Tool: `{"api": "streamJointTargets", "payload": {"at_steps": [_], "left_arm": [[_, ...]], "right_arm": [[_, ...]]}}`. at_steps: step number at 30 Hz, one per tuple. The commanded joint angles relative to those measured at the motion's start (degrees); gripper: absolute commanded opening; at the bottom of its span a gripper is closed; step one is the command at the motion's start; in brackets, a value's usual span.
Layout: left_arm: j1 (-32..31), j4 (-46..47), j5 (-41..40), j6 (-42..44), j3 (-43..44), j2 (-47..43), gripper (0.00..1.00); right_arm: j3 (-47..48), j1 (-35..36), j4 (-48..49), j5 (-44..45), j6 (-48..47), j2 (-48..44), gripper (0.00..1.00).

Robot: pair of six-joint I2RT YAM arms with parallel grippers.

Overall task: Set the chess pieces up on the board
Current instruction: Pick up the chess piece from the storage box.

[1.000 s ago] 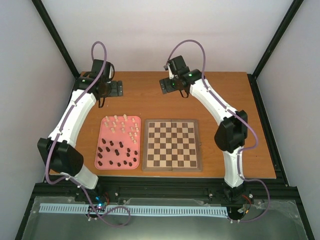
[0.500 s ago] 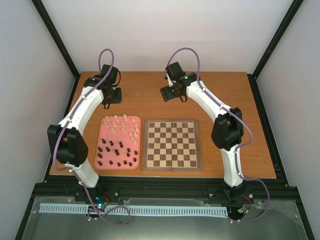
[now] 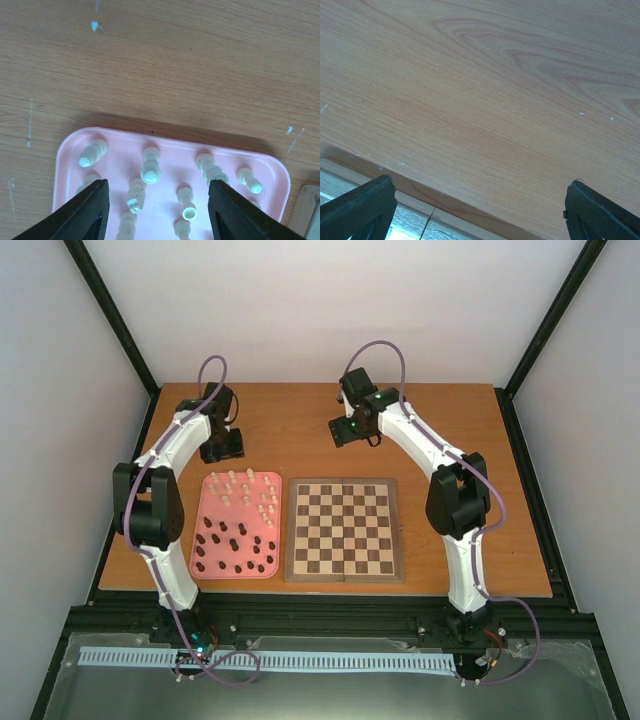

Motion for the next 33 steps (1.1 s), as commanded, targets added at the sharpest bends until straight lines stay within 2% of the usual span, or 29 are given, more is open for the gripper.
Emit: {"api": "streamJointTargets", "payload": {"at_steps": [1,33], "left_arm": [[-0.23,0.78,1.58,-0.06,0.96,1.26,0.57],[2.06,1.36,3.53,-0.08,-3.25,5.16,0.44]], "right_arm": [[-0.14,-1.11,0.37,-0.94,0.87,-0.45,0.92],[-0.31,-1.11,-0.7,-0.49,0.5,0.78,0.92]]}}
